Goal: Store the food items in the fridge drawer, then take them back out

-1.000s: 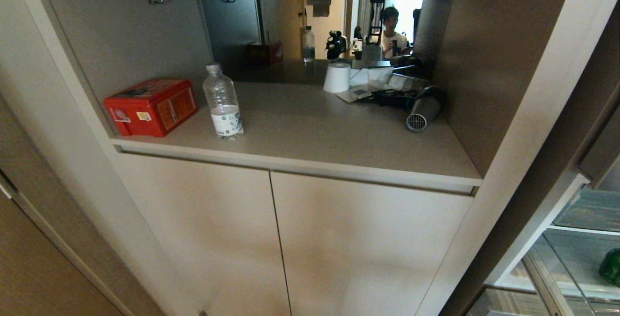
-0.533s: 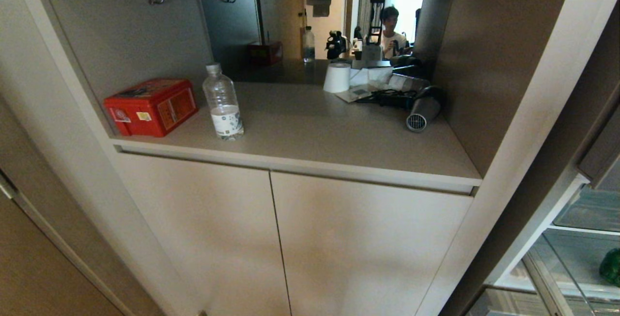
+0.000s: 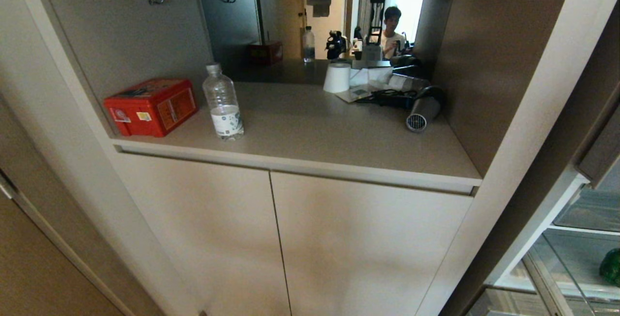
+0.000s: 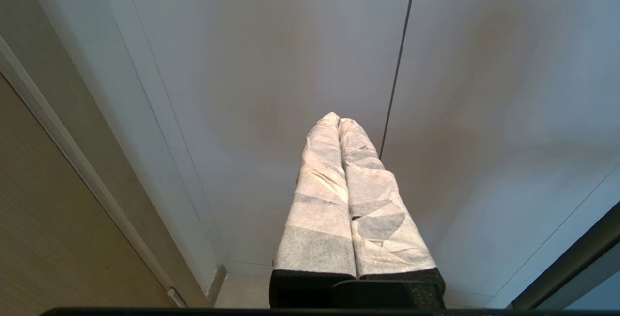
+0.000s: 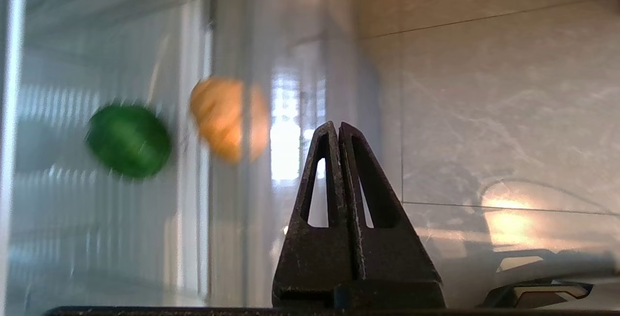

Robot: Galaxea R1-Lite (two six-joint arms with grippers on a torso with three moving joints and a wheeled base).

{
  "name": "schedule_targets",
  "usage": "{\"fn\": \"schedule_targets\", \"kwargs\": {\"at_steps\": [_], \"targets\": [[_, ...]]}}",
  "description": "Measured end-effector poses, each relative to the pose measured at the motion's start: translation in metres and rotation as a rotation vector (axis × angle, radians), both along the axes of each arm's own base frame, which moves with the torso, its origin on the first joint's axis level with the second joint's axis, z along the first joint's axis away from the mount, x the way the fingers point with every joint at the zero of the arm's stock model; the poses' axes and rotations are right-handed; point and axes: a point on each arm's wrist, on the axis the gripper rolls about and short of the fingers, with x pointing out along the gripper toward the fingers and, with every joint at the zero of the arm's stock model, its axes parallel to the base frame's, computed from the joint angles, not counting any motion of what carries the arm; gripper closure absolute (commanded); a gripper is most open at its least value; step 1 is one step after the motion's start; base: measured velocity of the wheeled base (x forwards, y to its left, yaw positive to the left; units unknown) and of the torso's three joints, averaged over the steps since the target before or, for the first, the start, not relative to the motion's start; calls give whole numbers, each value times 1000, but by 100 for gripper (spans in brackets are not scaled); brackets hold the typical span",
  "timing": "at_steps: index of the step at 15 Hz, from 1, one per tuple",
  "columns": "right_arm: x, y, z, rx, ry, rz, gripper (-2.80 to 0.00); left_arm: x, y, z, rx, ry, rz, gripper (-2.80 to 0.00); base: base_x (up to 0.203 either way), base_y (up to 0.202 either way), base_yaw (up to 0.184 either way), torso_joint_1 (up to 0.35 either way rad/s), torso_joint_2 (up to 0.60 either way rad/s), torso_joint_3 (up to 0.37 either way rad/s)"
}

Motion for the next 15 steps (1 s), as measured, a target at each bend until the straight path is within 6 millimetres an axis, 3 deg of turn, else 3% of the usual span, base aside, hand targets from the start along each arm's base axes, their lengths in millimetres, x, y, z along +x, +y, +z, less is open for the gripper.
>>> {"fn": "schedule_targets", "kwargs": {"at_steps": [7, 15], "targets": [[-7, -24, -23, 114, -36, 19, 0, 0, 0, 0, 0, 0, 0, 0, 0, 0, 0, 0, 0, 0], [1, -39, -41, 170, -159, 286, 0, 0, 0, 0, 0, 0, 0, 0, 0, 0, 0, 0, 0, 0]]}}
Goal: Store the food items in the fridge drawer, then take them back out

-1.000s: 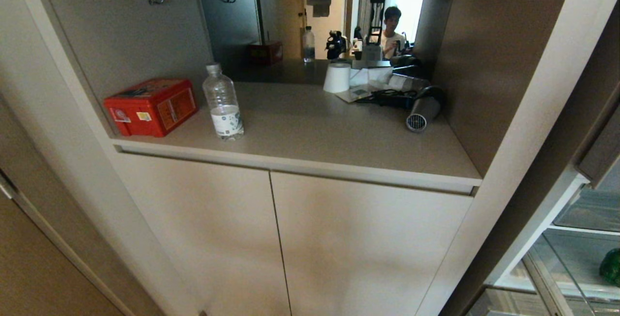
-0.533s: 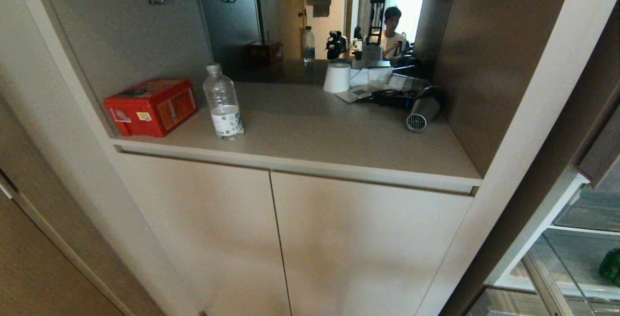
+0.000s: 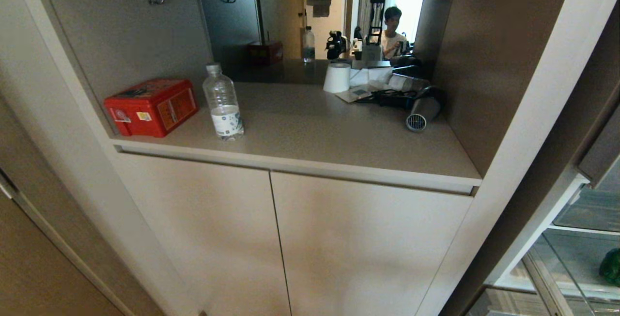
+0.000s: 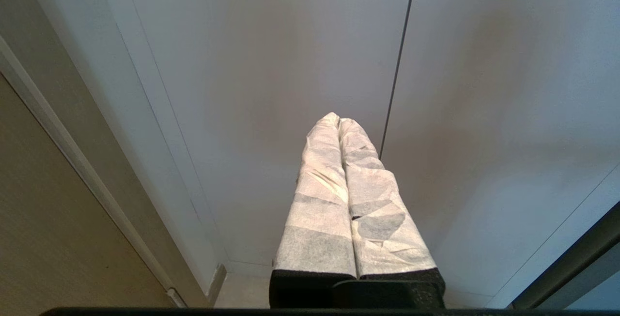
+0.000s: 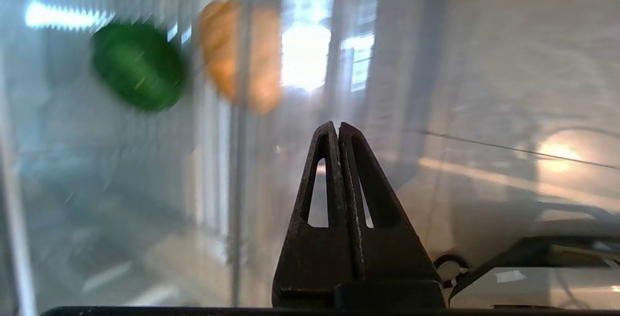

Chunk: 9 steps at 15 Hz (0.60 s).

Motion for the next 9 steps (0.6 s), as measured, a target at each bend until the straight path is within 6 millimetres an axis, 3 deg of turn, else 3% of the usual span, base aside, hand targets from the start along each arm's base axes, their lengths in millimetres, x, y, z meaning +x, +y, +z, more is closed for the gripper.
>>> {"fn": "schedule_targets", "kwargs": {"at_steps": [9], "targets": [[47, -26, -9, -14, -49, 259, 0, 0, 0, 0, 0, 0, 0, 0, 0, 0, 0, 0, 0, 0]]}}
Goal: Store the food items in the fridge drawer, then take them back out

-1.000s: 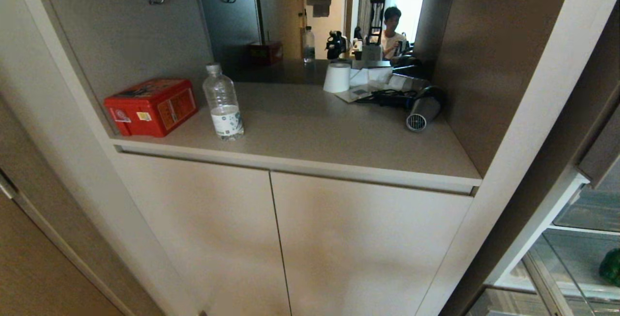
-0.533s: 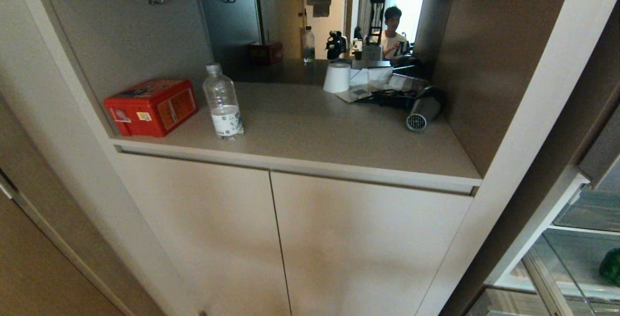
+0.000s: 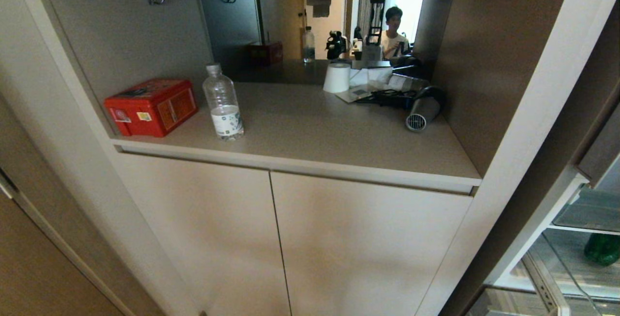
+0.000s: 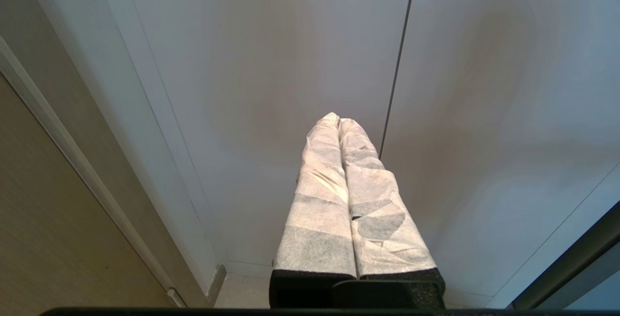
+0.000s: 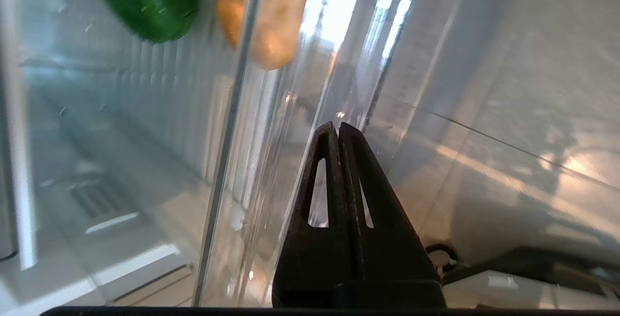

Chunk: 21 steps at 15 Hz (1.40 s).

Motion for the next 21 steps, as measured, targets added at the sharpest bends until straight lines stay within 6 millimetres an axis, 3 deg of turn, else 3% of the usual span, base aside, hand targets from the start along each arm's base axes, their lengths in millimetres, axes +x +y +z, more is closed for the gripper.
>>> {"fn": "schedule_targets", "kwargs": {"at_steps": [6, 12, 21], "targets": [[60, -14, 17, -102, -72, 216, 0, 0, 0, 0, 0, 0, 0, 0, 0, 0, 0, 0, 0, 0], [117, -22, 15, -109, -118, 346, 0, 0, 0, 0, 0, 0, 0, 0, 0, 0, 0, 0, 0, 0], [150, -38, 11, -205, -185, 407, 0, 0, 0, 0, 0, 0, 0, 0, 0, 0, 0, 0, 0, 0]]}}
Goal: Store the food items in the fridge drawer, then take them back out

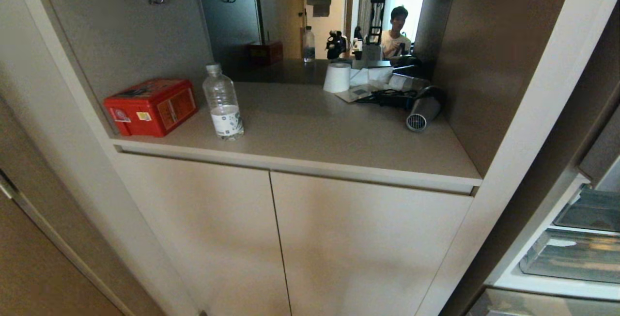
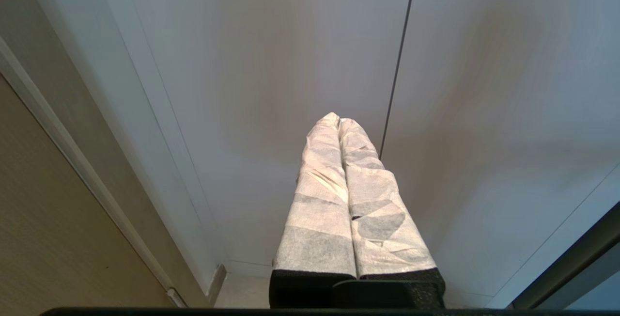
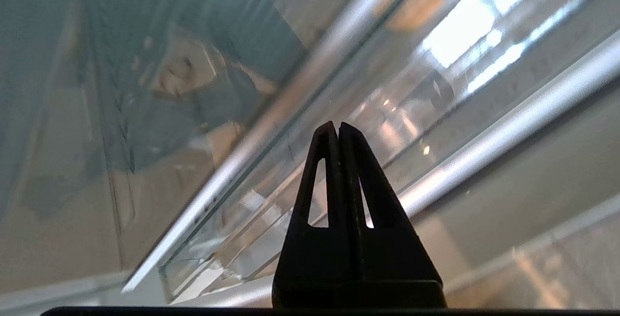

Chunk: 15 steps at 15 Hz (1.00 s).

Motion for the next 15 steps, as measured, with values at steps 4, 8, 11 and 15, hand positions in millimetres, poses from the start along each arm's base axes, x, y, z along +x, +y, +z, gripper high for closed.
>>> {"fn": "schedule_targets", "kwargs": {"at_steps": [4, 8, 11, 15], "targets": [[-3, 3, -2, 10, 9, -2, 0, 0, 0, 0, 0, 0, 0, 0, 0, 0, 0, 0, 0, 0], [-30, 19, 11, 22, 18, -47, 0, 0, 0, 0, 0, 0, 0, 0, 0, 0, 0, 0, 0, 0], [-61, 38, 29, 12, 10, -104, 0, 0, 0, 0, 0, 0, 0, 0, 0, 0, 0, 0, 0, 0], [-91, 83, 61, -51, 23, -106, 0, 0, 0, 0, 0, 0, 0, 0, 0, 0, 0, 0, 0, 0]]}}
